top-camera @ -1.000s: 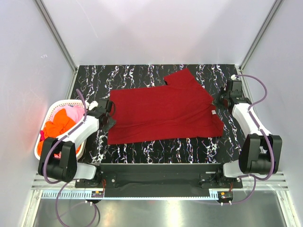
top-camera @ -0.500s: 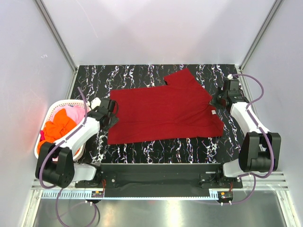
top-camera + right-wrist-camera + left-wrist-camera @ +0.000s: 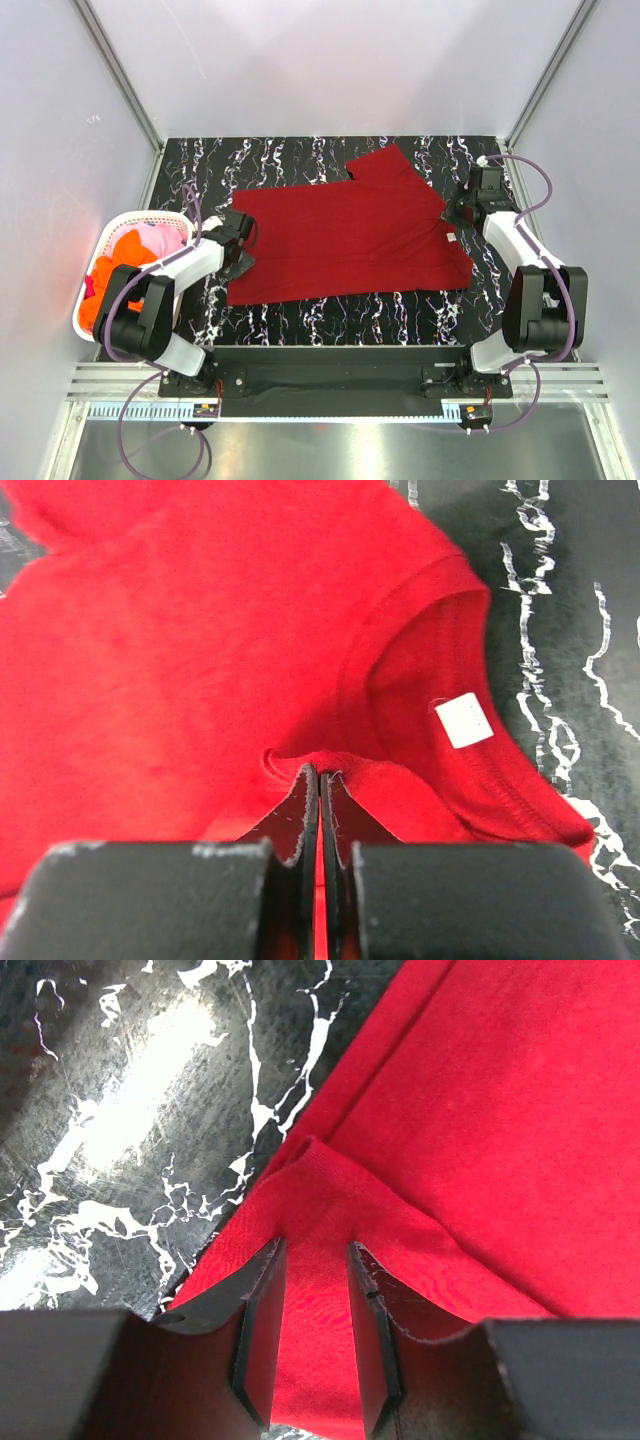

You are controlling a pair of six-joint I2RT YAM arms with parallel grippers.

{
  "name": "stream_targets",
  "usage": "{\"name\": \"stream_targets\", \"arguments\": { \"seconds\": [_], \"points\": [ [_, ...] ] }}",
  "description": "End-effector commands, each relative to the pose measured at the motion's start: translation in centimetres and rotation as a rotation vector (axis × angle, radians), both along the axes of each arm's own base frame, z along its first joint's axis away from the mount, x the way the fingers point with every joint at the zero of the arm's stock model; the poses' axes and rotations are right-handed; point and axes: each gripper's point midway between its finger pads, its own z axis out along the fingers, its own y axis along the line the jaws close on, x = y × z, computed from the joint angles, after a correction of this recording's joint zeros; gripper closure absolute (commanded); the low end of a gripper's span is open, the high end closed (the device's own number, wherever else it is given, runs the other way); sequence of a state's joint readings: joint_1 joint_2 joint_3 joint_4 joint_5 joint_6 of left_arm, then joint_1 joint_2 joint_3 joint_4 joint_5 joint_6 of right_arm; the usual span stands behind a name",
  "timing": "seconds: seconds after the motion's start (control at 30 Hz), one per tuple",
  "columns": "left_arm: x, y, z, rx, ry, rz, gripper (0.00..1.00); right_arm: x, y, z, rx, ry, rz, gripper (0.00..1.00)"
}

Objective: Fold and stack the t-shirts
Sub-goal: Fold the tshirt

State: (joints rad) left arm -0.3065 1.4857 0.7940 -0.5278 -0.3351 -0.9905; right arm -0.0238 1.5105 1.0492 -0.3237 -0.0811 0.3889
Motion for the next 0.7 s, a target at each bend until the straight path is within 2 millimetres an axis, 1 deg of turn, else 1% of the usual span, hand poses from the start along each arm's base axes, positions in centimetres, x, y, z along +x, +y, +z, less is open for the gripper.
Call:
{"name": "stream_targets", "arguments": {
  "seconds": [0.0, 0.03, 0.07, 0.13, 0.17, 0.2, 0.23, 0.27, 0.3, 0.33, 0.37, 0.4, 0.43, 0.47, 0.5, 0.53, 0.57, 0.6, 0.63, 0.67],
  "points": [
    [0.7, 0.5, 0.0, 0.029, -0.03, 0.022, 0.65, 1.6, -1.0, 0.4, -0.055, -0.032, -0.045, 0.98],
    [0.7, 0.5, 0.0, 0.029, -0.03, 0.022, 0.65, 1.3, -1.5, -0.3, -0.072, -0.004, -0.065, 0.97],
    [0.5, 0.5, 0.0, 0.027, -0.03, 0.021, 0.65, 1.3, -1.6, -1.3, -0.073, 0.022, -0.073, 0.94],
    [0.5, 0.4, 0.2, 0.02, -0.033, 0.013, 0.65, 1.0, -1.6, -2.2, -0.067, 0.059, -0.091, 0.89],
    [0.6, 0.3, 0.4, 0.013, -0.039, 0.008, 0.65, 0.9, -1.7, -2.9, -0.058, 0.086, -0.114, 0.87],
    [0.8, 0.0, 0.9, -0.001, -0.054, 0.002, 0.65, 0.6, -1.9, -3.3, -0.055, 0.109, -0.136, 0.84],
    [0.9, -0.5, 1.4, -0.015, -0.06, -0.039, 0.65, -0.3, -1.9, -4.0, -0.052, 0.155, -0.155, 0.82],
    [1.1, -0.9, 1.9, -0.019, -0.067, -0.072, 0.65, -0.6, -2.0, -4.4, -0.045, 0.177, -0.183, 0.8],
    [2.0, -1.7, 3.1, -0.028, -0.101, -0.114, 0.64, -1.0, -2.2, -4.5, -0.045, 0.192, -0.204, 0.76],
    [2.1, -2.2, 3.7, -0.018, -0.101, -0.183, 0.64, -1.7, -2.4, -4.7, -0.05, 0.221, -0.221, 0.75],
    [2.3, -2.6, 4.2, -0.019, -0.112, -0.213, 0.64, -1.8, -2.6, -4.1, -0.045, 0.207, -0.25, 0.73],
    [2.7, -3.1, 5.3, -0.027, -0.142, -0.236, 0.64, -1.7, -2.6, -3.5, -0.041, 0.194, -0.26, 0.71],
    [2.6, -3.5, 5.7, -0.038, -0.151, -0.265, 0.64, -1.7, -2.5, -3.0, -0.038, 0.186, -0.262, 0.68],
    [2.7, -3.8, 6.3, -0.049, -0.168, -0.279, 0.63, -1.6, -2.3, -1.7, -0.024, 0.156, -0.251, 0.66],
    [2.8, -4.1, 7.2, -0.065, -0.201, -0.297, 0.62, -1.2, -1.9, -0.7, -0.024, 0.126, -0.229, 0.65],
    [2.9, -4.9, 7.7, -0.097, -0.22, -0.338, 0.62, -0.9, -0.5, 0.0, -0.032, 0.105, -0.177, 0.61],
    [2.9, -5.3, 8.1, -0.116, -0.235, -0.359, 0.62, -0.8, -0.1, 0.5, -0.065, 0.091, -0.142, 0.6],
    [3.0, -5.9, 8.9, -0.136, -0.255, -0.387, 0.61, -0.2, 0.4, 1.3, -0.071, 0.069, -0.122, 0.6],
    [2.8, -6.8, 9.2, -0.173, -0.26, -0.437, 0.61, -0.1, 1.5, 0.7, -0.069, 0.092, -0.088, 0.59],
    [2.7, -7.3, 9.6, -0.195, -0.27, -0.466, 0.61, 0.1, 1.8, 0.4, -0.059, 0.107, -0.083, 0.59]
  ]
}}
